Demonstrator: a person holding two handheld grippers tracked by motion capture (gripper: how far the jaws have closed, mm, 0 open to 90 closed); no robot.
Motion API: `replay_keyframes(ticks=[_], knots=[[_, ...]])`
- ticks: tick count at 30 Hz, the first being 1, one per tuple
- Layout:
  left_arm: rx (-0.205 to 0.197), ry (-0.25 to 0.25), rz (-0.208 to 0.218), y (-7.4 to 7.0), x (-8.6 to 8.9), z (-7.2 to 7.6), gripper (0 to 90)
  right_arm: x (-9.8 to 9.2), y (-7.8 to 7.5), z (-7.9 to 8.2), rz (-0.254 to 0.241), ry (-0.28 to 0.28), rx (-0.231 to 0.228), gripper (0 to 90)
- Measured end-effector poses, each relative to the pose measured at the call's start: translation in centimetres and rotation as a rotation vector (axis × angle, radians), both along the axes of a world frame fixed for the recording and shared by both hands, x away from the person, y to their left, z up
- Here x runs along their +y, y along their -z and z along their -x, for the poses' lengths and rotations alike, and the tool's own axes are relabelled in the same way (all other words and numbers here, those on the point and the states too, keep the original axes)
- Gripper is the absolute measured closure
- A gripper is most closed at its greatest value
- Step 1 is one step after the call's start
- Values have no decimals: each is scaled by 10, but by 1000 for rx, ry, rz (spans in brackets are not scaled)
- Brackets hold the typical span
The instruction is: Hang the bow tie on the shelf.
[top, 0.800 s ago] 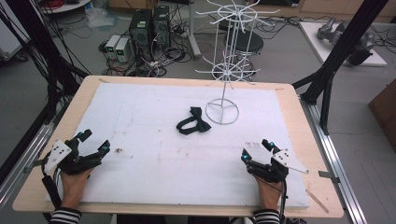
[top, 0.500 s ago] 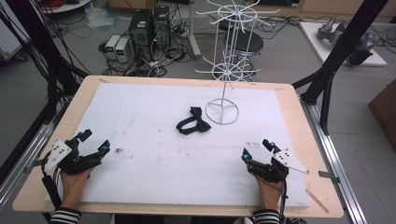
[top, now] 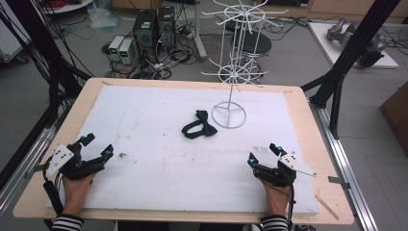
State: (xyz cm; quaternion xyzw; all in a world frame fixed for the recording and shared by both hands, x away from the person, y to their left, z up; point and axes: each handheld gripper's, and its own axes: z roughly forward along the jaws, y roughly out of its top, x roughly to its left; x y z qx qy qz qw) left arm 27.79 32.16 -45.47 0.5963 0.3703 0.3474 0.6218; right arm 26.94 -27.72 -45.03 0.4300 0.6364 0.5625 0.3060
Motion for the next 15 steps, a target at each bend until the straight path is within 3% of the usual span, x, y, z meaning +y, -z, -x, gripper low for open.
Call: replay_keyframes(ticks=[10,15], knots=[[0,-1,-2,0,0,0,146,1,-2,-5,7,-7,43,108],[0,-1,-4,0,0,0,146,8,-10,-6,33,-33,36,108]])
